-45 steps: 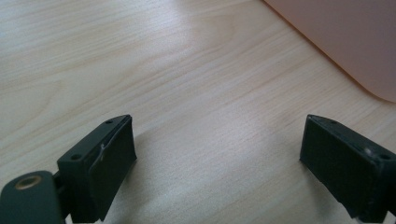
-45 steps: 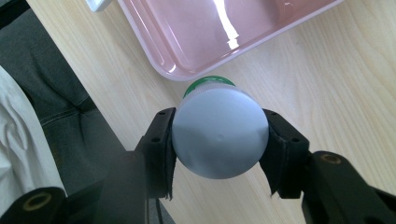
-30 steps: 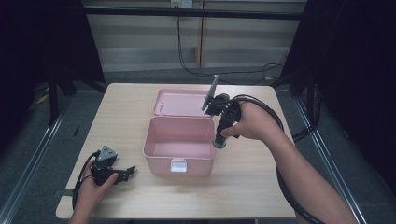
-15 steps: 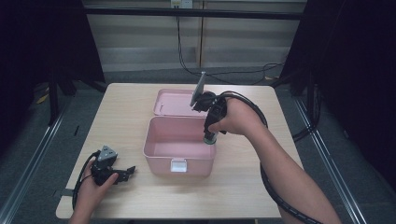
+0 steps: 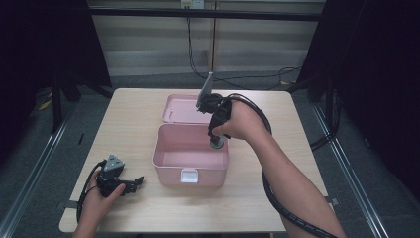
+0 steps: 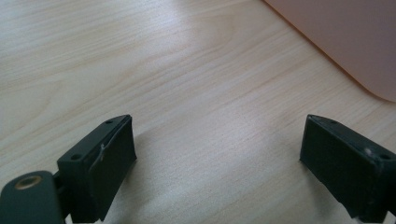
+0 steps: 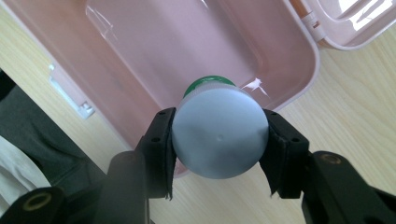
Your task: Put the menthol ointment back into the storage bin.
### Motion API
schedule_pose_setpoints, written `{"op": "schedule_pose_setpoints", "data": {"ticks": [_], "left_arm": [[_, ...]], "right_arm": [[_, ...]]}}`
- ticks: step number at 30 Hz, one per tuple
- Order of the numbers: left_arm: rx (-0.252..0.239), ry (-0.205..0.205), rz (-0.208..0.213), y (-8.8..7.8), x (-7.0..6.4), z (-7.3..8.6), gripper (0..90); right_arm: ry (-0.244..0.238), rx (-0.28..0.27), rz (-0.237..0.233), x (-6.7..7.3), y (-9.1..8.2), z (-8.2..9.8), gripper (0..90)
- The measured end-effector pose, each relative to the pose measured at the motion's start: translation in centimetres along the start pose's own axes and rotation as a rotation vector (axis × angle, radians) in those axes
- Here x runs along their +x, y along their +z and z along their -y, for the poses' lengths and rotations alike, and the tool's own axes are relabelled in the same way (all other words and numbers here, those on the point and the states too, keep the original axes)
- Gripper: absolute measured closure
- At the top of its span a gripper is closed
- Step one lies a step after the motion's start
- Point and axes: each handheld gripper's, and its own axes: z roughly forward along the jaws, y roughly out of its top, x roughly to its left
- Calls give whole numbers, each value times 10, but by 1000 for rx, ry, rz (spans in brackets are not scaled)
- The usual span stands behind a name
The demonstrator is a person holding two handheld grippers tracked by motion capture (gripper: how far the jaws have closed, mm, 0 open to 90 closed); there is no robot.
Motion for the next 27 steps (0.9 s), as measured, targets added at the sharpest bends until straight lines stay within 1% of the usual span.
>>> {"op": "schedule_pose_setpoints", "data": {"ticks": [3, 8, 10, 12, 13, 15, 16, 17, 21, 22, 25, 27], "left_arm": [[0, -1, 1, 0, 0, 0, 98], [4, 5, 3, 0, 0, 0, 98], [5, 5, 2, 0, 0, 0, 98], [5, 6, 2, 0, 0, 0, 98], [4, 6, -2, 0, 0, 0, 98], [5, 6, 3, 0, 0, 0, 98], [5, 6, 4, 0, 0, 0, 97], [5, 6, 4, 0, 0, 0, 98], [5, 6, 4, 0, 0, 0, 98], [4, 4, 4, 0, 0, 0, 97], [2, 2, 2, 0, 0, 0, 97], [5, 7, 4, 0, 0, 0, 98]], "right_arm": [[25, 0, 0, -3, 2, -2, 509], [62, -16, -17, -9, 6, -4, 508], [77, -11, -10, -12, 9, -6, 509], [82, -12, -11, -13, 10, -6, 508], [89, -14, -11, -14, 10, -7, 509], [104, -18, -13, -17, 13, -8, 508], [115, -20, -14, -17, 14, -9, 509], [136, -12, -17, -18, 16, -11, 509], [158, -18, -18, -23, 22, -13, 509], [171, -18, -21, -24, 23, -14, 509], [187, -15, -20, -26, 27, -16, 509], [194, -10, -18, -26, 30, -18, 509]]}}
